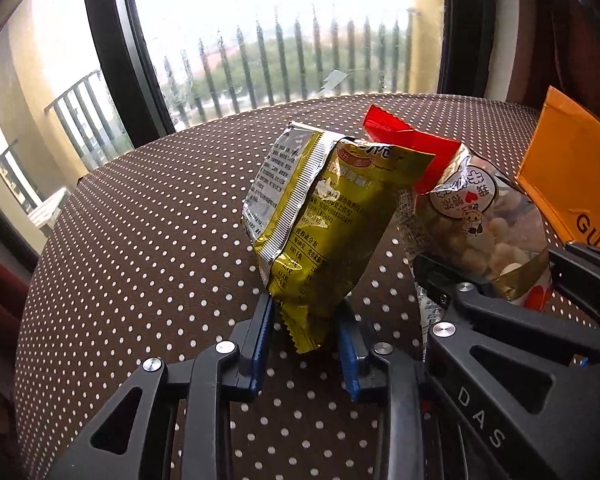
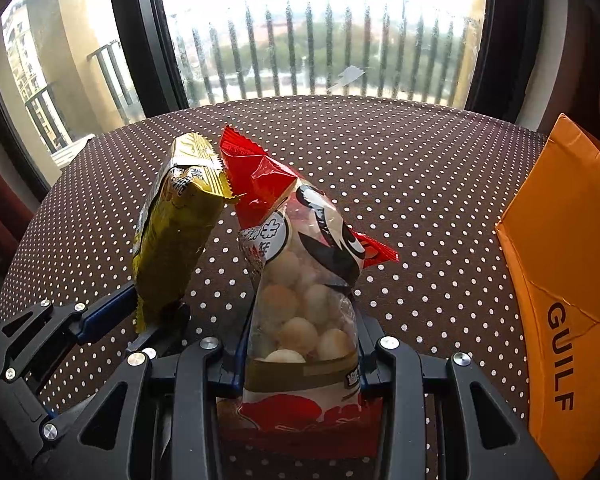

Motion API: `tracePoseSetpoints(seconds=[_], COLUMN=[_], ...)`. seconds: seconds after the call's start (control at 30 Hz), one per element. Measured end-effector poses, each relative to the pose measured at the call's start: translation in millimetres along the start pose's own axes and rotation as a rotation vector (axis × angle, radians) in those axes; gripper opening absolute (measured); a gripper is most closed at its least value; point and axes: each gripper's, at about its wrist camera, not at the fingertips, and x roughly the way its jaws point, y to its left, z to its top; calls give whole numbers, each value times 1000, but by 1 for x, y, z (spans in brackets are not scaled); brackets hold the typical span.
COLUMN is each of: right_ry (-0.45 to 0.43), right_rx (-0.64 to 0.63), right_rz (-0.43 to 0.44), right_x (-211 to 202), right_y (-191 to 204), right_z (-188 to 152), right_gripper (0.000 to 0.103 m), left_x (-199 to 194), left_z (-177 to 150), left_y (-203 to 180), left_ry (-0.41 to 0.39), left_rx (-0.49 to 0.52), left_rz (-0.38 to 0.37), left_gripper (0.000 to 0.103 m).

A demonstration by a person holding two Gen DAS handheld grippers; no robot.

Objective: Organize snacks

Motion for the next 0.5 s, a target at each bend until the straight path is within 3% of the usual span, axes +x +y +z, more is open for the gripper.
tracePoseSetpoints(seconds=[0.3,0.5], right_ry=[9,8], right_rx=[-36,-61], right_rz=[-7,-18], right_x=[-24,-42], right_y=[-7,-10], right_z=[-31,-48], right_gripper=[41,41], left_x=[-24,-42], left_z=[-31,-54], left_y=[-15,-20], left_ry=[3,23], left_rx=[38,-1], left_rz=[17,-28], left_gripper=[33,40])
